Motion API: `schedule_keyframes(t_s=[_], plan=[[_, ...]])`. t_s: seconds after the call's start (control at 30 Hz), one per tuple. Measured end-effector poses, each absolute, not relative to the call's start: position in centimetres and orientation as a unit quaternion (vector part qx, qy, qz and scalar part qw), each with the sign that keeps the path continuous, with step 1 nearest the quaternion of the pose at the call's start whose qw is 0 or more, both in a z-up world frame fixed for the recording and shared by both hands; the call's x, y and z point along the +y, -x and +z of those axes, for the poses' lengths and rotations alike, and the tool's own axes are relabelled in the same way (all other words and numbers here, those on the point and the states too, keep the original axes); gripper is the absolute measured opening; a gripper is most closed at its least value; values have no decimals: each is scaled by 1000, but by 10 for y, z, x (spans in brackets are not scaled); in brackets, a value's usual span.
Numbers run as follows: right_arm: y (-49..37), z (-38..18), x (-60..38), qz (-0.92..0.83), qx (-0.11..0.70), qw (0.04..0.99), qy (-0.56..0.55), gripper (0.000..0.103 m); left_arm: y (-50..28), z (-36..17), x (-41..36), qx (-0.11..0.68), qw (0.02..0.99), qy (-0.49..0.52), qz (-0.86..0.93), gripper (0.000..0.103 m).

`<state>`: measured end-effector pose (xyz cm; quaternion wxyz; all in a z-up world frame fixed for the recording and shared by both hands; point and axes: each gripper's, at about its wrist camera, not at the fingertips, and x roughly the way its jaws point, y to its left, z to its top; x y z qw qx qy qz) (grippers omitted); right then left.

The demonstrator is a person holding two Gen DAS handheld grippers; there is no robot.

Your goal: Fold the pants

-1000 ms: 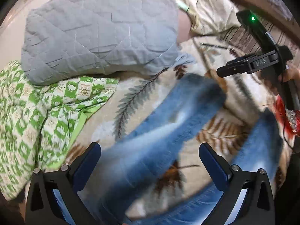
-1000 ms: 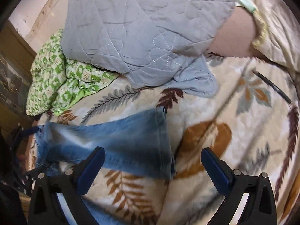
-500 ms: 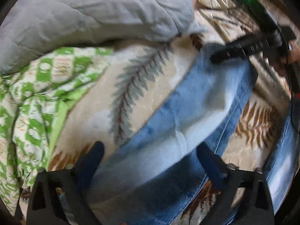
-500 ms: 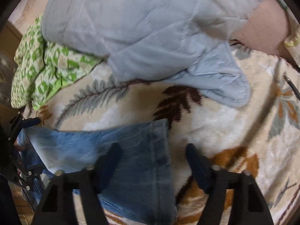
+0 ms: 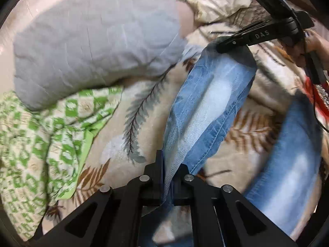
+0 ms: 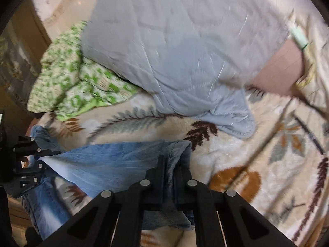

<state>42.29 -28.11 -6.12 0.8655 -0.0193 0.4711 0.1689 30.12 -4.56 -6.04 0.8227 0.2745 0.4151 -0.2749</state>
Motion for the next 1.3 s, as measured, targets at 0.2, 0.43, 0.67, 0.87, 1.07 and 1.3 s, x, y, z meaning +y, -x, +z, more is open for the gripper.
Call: schedule_keyframes(t_s=[0.2,0.43,0.67,0.87,1.07,1.3], plan=[[-335,-9,-286,172,403,895,85,6,-220,-43,-64,363,851,-291,-243,5],[-226,-46,-294,154,392,899,120,6,-143,-88,-71,351,873,-268,-205,5],[-138,-105,-310,152,425,890,61,6,-84,-124,-64,369,873,-242,-208,8],[-115,-132,-318,139,453,880,38,6,-64,-156,-69,390,869,-230,-197,8],[-117,-126,-316,121,461,878,45,39,-60,-149,-63,393,879,-200,-181,81],[-104,-86,-334,105,424,899,24,79,-40,-95,-39,342,905,-145,-206,90]])
